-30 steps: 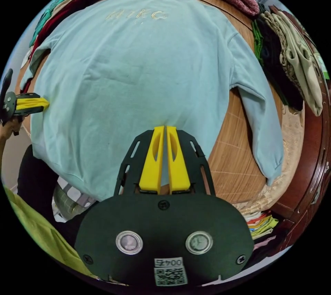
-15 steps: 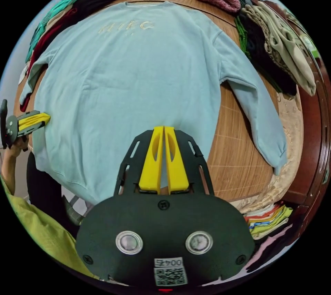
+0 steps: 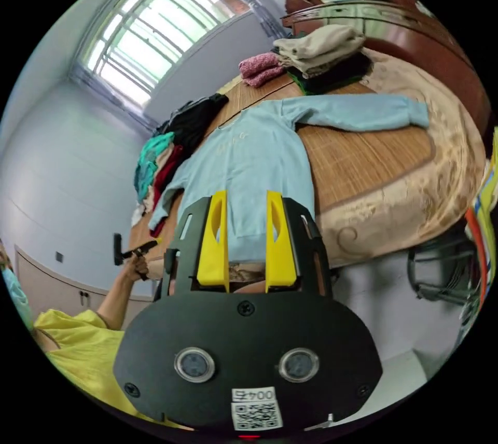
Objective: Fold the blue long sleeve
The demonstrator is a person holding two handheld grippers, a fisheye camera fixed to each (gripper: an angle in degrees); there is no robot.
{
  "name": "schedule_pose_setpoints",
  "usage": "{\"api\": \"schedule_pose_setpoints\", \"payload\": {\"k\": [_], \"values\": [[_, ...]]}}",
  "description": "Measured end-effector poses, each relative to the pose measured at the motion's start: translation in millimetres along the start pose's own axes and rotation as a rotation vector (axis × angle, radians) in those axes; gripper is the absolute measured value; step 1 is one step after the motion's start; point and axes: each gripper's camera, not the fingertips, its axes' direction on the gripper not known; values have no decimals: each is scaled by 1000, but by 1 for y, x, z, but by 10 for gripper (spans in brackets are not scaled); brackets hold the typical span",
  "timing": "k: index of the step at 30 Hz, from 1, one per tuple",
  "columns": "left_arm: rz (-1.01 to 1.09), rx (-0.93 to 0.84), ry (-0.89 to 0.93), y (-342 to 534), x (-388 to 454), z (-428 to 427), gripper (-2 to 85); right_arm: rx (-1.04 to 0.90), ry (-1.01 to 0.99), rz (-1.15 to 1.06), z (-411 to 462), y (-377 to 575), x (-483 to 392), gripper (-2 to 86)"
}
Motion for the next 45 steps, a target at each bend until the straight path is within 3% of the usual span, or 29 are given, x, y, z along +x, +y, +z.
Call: {"api": "schedule_pose_setpoints", "payload": {"k": [5,9,24,35,42,45], "values": [[-116,-12,175,83,-63,-8,97,56,-116,152,-66,45,62,136],[-113,-39,209,109,-74,4,125,71,-159,214,-88,48,94,141],[-215,-88,246,141,-137,15,153,-146,-106,232,-28,-43,155,176],[-241,-93,336,155,-197,7,143,-251,-77,213,-16,-79,161,89],[-201,-67,475,162,-214,-6,127,-202,-302,347,-37,-95,167,46],[-178,-68,435,160,-219,-4,122,-185,-337,346,-48,-105,156,45]]}}
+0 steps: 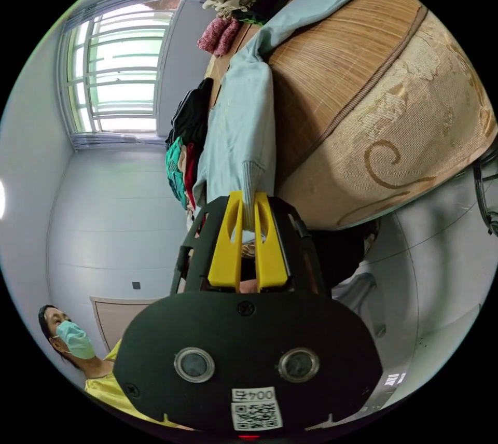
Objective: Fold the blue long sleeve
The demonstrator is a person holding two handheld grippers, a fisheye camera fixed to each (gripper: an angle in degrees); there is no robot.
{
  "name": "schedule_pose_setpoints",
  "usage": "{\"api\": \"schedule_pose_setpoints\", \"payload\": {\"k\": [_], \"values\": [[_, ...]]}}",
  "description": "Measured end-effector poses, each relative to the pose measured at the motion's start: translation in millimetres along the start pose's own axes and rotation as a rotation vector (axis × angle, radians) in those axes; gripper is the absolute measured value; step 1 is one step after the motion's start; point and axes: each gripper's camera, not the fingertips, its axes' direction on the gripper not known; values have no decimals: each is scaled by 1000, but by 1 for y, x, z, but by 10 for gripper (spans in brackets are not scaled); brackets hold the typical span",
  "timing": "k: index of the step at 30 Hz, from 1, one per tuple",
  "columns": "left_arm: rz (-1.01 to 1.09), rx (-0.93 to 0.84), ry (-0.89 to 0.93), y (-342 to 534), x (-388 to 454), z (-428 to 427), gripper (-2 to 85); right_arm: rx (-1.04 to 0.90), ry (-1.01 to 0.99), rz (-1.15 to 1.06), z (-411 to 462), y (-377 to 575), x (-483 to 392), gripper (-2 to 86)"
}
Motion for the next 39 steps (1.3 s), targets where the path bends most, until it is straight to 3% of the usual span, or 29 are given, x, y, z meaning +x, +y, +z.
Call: {"api": "schedule_pose_setpoints", "payload": {"k": [4,13,21,29,39], "values": [[-14,24,98,-7,-10,0,57,-2,27,-15,3,-6,-24,44],[73,124,89,-13,9,-101,32,-126,158,-135,19,-10,-89,42],[137,21,42,25,24,-144,32,-238,254,-232,44,52,-119,42],[110,-14,65,102,19,-147,32,-242,234,-199,59,139,-87,41],[91,-66,12,174,24,-109,44,-307,265,-106,127,229,13,69]]}}
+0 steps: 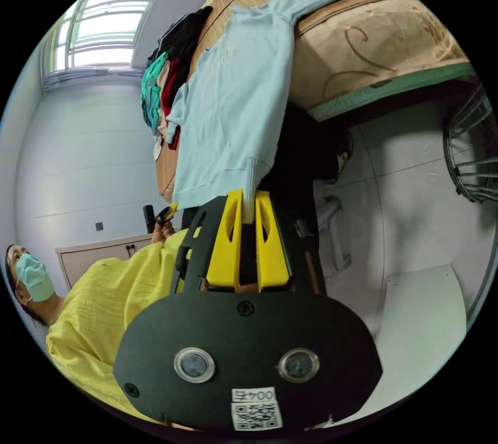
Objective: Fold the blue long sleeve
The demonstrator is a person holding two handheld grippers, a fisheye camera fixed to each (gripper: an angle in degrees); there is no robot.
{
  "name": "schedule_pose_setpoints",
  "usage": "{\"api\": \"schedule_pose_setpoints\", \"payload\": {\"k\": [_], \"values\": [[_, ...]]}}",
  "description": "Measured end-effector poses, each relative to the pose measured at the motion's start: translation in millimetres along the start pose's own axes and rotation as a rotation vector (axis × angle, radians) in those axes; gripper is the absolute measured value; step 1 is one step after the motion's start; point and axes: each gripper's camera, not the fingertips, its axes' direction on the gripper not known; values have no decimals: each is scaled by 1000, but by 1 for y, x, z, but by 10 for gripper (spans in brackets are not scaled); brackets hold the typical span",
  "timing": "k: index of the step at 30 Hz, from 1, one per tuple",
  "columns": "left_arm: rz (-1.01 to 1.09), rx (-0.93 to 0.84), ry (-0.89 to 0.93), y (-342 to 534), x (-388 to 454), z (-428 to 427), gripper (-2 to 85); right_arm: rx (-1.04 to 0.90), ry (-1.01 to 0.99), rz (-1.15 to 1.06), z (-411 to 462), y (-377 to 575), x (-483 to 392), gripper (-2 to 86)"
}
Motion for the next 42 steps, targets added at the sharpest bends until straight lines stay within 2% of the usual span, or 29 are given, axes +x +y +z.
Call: {"api": "schedule_pose_setpoints", "payload": {"k": [4,6,8,11,14,16,21,26,28,31,35,38,42], "values": [[54,36,-102,-15,22,-24,67,56,298,-64,-6,-13,-23,112],[69,104,-258,-41,36,-56,83,133,368,-91,-13,-31,-37,104],[69,168,-341,-70,44,-76,95,181,371,-156,-4,-57,-52,91],[75,233,-576,-129,55,-86,113,128,335,-242,60,-121,-76,83],[121,237,-826,-191,67,-73,124,-4,404,-314,156,-183,-100,90],[126,210,-931,-224,68,-62,130,-82,531,-349,226,-222,-115,109],[207,154,-1172,-290,78,-23,148,-227,773,-369,328,-273,-118,117],[113,70,-1236,-319,49,3,141,-319,827,-387,370,-285,-116,115],[83,87,-1213,-320,40,2,107,-328,814,-373,383,-289,-111,113],[73,101,-1321,-323,34,-5,59,-350,817,-357,401,-295,-106,112],[-49,104,-1355,-328,-3,-63,49,-367,849,-360,424,-297,-104,112],[-172,112,-1263,-325,-43,-120,65,-369,844,-352,435,-299,-99,112],[-147,92,-1036,-308,-68,-165,113,-361,823,-347,446,-299,-90,112]]}}
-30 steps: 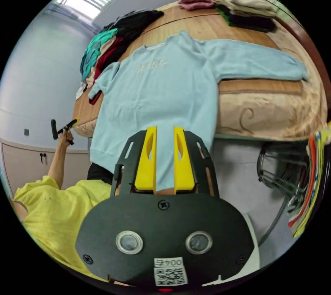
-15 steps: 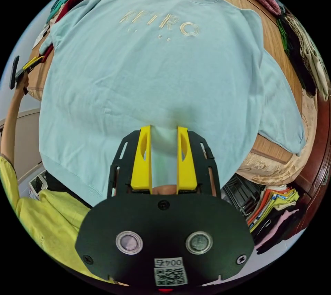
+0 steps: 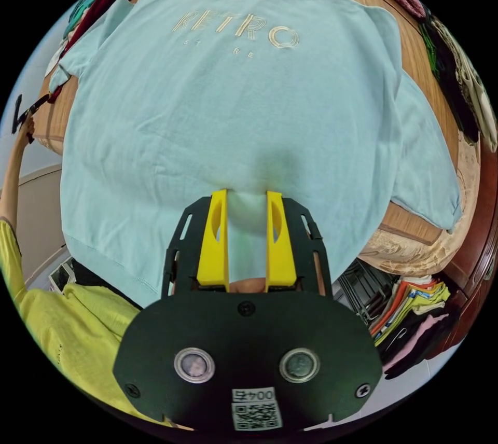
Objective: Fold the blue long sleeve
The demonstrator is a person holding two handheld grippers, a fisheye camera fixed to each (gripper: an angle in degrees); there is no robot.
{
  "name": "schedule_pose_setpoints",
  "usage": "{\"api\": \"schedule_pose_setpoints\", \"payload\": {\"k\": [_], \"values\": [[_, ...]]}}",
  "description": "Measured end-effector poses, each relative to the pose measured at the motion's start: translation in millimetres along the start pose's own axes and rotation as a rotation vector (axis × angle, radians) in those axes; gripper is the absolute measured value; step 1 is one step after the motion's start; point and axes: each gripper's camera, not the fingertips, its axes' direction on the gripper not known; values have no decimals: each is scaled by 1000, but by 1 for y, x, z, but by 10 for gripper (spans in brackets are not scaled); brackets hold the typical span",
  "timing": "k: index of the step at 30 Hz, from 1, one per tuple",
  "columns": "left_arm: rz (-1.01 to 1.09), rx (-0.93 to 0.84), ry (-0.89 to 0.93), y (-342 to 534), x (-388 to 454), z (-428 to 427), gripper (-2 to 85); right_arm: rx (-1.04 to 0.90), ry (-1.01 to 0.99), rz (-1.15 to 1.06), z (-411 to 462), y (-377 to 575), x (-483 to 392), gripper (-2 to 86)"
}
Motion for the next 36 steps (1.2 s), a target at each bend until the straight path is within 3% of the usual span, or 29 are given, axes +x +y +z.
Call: {"api": "schedule_pose_setpoints", "payload": {"k": [4,8,12,18,26,32,36], "values": [[-75,116,176,25,-50,-19,128,-10,5,-2,10,-5,-4,111],[-165,308,572,51,-92,-25,118,-15,3,1,17,-8,-6,112],[-303,270,669,48,-105,5,123,-10,-9,9,22,-8,-5,111],[-490,223,629,55,-122,28,122,-4,5,17,25,-4,-6,111],[-450,199,580,52,-109,30,68,-6,-8,19,22,4,1,111],[-248,311,523,51,-79,-62,26,-11,-1,19,13,13,6,111],[-94,426,312,53,-65,-172,21,-21,-10,17,3,21,13,111]]}}
